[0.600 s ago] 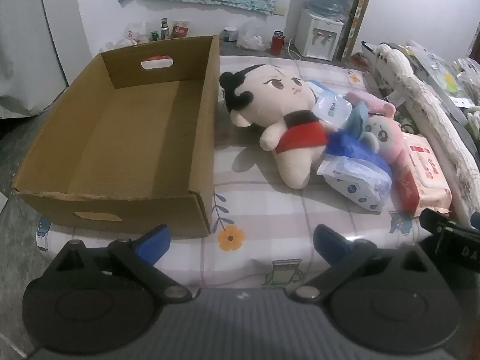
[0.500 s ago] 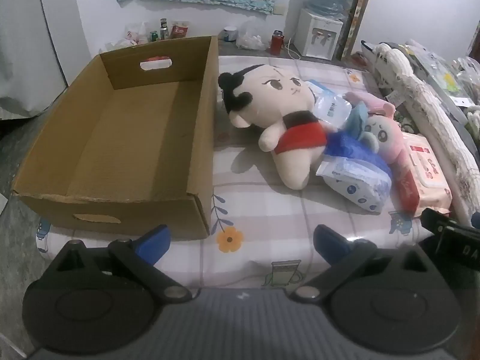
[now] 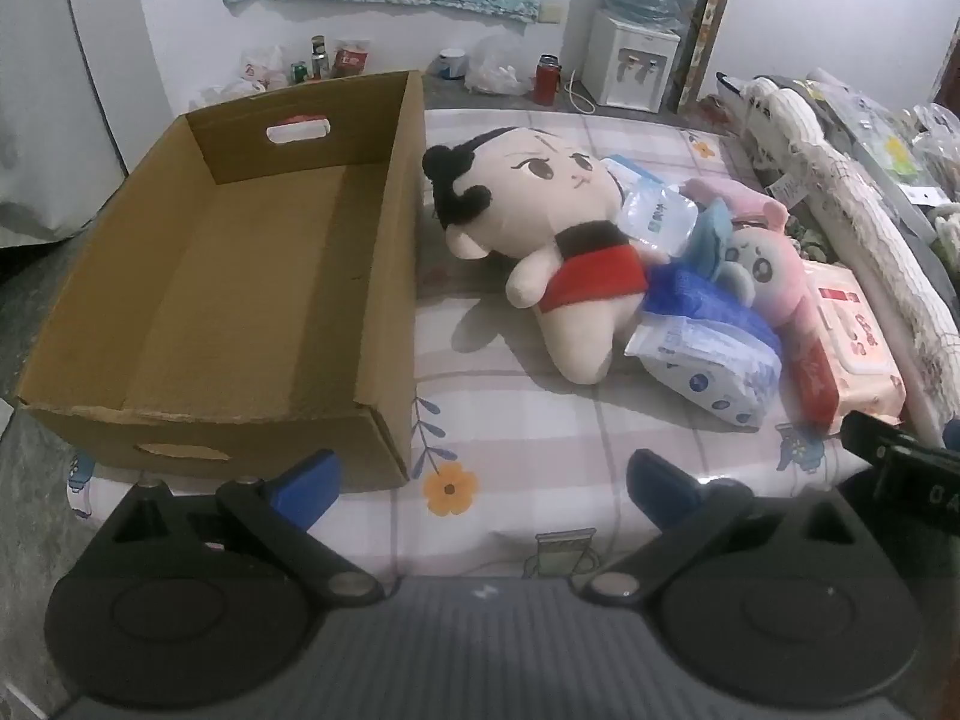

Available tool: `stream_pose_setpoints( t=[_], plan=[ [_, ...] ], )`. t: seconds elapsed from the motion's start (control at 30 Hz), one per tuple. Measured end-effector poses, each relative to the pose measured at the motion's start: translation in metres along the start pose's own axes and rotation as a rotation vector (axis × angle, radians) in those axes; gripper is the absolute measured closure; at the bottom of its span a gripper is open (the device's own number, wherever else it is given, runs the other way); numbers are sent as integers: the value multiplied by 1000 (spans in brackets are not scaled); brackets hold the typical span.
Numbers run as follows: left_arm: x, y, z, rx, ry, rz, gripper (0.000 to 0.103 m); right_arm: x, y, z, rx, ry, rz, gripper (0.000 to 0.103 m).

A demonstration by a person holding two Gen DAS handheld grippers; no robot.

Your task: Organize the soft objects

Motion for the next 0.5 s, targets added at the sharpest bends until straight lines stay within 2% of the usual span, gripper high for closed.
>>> stream_pose_setpoints(
  t=[0.5],
  plan=[
    [-7, 0, -2, 6, 32, 0, 1, -8, 2, -2, 2, 23, 1, 1]
  ],
)
Point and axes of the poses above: each gripper's, at about its wrist camera, not at the fingertips, and x roughly against the way its jaws point, y to its left, z to its underside, the point moved 7 cm from there along -x, roughly the way its jaws point
